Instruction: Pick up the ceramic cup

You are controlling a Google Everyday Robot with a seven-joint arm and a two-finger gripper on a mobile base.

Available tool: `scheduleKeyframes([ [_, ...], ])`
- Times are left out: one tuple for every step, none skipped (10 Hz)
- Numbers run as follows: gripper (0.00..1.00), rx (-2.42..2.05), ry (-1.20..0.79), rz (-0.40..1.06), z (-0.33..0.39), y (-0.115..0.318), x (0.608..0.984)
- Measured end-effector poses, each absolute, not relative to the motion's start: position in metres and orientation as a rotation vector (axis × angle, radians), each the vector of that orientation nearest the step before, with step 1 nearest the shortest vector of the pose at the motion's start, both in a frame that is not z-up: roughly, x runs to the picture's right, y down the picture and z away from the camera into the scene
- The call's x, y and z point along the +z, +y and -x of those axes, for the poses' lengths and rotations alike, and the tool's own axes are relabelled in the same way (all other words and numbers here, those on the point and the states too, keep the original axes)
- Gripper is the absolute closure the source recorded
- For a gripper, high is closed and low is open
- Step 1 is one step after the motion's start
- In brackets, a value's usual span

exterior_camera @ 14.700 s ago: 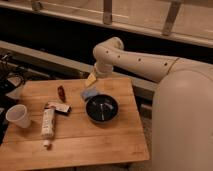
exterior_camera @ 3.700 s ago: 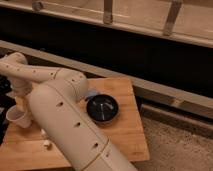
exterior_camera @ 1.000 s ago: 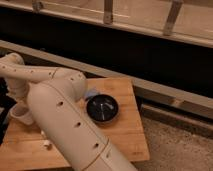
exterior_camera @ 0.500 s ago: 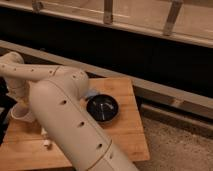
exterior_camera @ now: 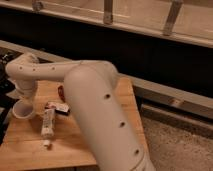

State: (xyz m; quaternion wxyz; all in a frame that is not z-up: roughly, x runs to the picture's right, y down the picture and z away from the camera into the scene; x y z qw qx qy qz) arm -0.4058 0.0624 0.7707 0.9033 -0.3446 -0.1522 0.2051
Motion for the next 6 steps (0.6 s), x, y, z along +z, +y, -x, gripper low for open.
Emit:
scheduleKeyframes([
  [1.00,0.452,-0.391,0.699,0.3997,0.0600,0.7679],
  [1.00,0.480,-0.459,0.689,0.3968,0.0585,0.7666],
  [1.00,0.484,-0.477,0.690,0.3990,0.0568,0.7650],
  [1.00,0.477,-0.461,0.697,0.4002,0.0550,0.7627],
  [1.00,0.463,-0.439,0.706,0.4013,0.0563,0.7606],
  [1.00,0.462,-0.438,0.709,0.4004,0.0578,0.7607],
])
